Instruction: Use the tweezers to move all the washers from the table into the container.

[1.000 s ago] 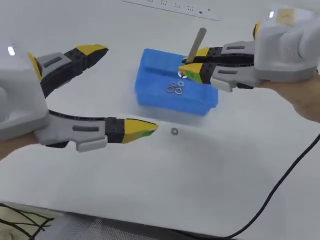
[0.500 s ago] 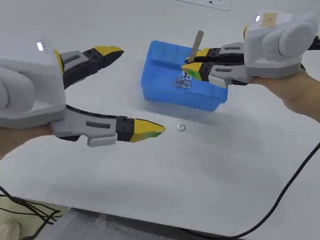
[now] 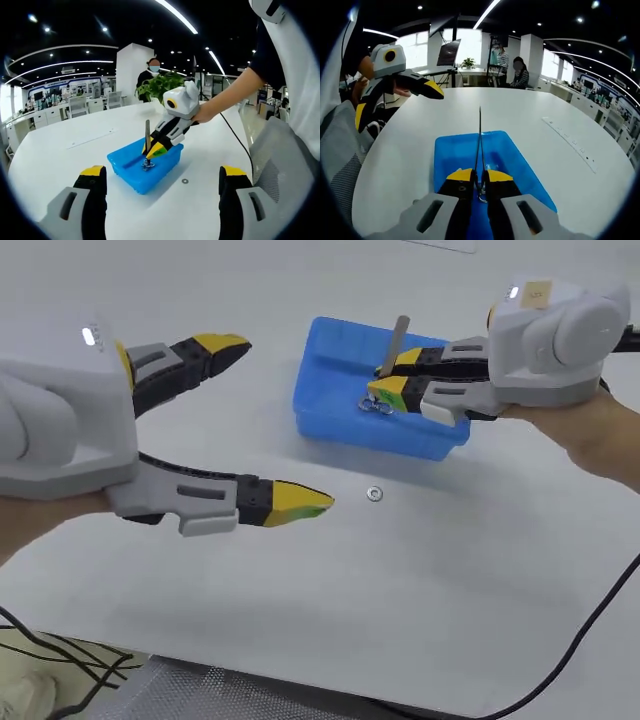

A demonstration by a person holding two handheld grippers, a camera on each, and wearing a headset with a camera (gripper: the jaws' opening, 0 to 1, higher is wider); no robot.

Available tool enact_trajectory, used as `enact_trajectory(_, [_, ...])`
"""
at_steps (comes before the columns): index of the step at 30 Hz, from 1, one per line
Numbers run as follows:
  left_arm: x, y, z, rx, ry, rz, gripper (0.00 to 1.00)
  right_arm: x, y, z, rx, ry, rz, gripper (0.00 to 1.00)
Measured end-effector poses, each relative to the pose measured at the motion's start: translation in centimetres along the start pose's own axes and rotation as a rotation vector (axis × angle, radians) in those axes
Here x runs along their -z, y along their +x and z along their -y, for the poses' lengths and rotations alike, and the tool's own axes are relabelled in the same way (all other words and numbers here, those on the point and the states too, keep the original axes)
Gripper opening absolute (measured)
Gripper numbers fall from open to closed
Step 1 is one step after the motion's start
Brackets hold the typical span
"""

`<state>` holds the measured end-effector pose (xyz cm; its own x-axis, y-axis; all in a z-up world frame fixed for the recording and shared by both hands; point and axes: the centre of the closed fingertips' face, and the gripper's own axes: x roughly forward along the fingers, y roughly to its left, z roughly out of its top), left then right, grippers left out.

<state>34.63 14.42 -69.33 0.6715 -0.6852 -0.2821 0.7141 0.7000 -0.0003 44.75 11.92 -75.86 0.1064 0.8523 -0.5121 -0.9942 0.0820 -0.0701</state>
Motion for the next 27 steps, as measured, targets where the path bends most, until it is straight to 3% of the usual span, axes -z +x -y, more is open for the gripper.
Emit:
enact_trajectory(11, [-0.5, 0.8, 0.5, 0.029, 0.009, 0.007, 0.98, 0.0, -0.4, -0.5, -0.008, 0.006, -0.003, 0.10])
enact_trajectory(21, [-0.8, 0.9, -0.3, 0.032, 0.003, 0.013, 0.98, -0.4, -0.8, -0.6, -0.007, -0.004, 0.000, 0.09])
enact_trajectory(27, [-2.6, 2.6, -0.7, 0.088, 0.023, 0.039, 0.94, -0.7, -0.9, -1.1, -0.028, -0.003, 0.001, 0.08])
